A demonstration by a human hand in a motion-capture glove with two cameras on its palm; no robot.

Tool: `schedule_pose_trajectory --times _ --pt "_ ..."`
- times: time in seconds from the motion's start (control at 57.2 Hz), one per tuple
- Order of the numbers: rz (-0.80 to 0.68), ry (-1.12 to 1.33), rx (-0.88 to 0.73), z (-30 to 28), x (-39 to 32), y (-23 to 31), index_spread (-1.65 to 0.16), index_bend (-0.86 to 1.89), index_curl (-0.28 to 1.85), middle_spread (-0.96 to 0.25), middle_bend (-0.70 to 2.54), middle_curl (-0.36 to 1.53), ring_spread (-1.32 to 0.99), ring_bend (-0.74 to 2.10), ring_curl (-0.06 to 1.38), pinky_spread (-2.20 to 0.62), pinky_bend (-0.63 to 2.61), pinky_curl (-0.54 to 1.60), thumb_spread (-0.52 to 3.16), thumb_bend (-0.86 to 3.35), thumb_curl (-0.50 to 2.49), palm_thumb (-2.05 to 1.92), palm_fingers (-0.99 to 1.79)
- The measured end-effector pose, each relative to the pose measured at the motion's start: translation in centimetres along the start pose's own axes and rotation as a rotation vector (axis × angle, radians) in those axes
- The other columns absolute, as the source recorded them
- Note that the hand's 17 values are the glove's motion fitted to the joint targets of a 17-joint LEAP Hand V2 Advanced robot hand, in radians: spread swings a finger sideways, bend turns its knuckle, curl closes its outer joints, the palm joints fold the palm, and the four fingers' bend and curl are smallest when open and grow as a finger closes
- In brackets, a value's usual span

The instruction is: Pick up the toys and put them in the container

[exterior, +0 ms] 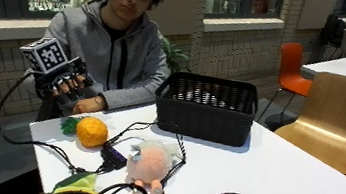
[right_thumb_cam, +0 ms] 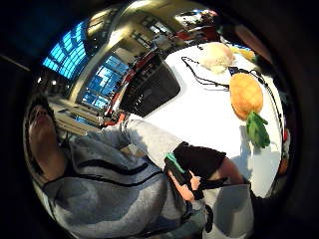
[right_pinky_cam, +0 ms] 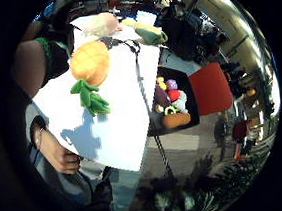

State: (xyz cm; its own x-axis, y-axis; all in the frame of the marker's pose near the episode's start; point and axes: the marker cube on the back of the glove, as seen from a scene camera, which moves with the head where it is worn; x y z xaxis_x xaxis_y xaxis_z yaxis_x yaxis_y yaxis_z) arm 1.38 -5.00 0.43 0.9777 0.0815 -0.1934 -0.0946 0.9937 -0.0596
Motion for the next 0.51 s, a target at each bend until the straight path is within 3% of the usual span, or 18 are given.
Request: schedule_pose_trajectory --times 0.14,0.507 --pt "0.068 0.035 -0.09 1.4 0.0 -1.0 -0.28 0.12 0.16 -0.01 0.37 0.28 -0.2 0.67 0.29 -0.08 0.96 0.42 1.2 0.2 0.2 -0.01 0.02" --pt "0.15 0.056 -0.202 5.8 2.5 -6.9 -0.3 0.16 0.2 -0.01 0.35 0.33 -0.19 0.67 0.29 -0.03 1.04 0.4 1.18 0.09 0.27 0.06 -0.04"
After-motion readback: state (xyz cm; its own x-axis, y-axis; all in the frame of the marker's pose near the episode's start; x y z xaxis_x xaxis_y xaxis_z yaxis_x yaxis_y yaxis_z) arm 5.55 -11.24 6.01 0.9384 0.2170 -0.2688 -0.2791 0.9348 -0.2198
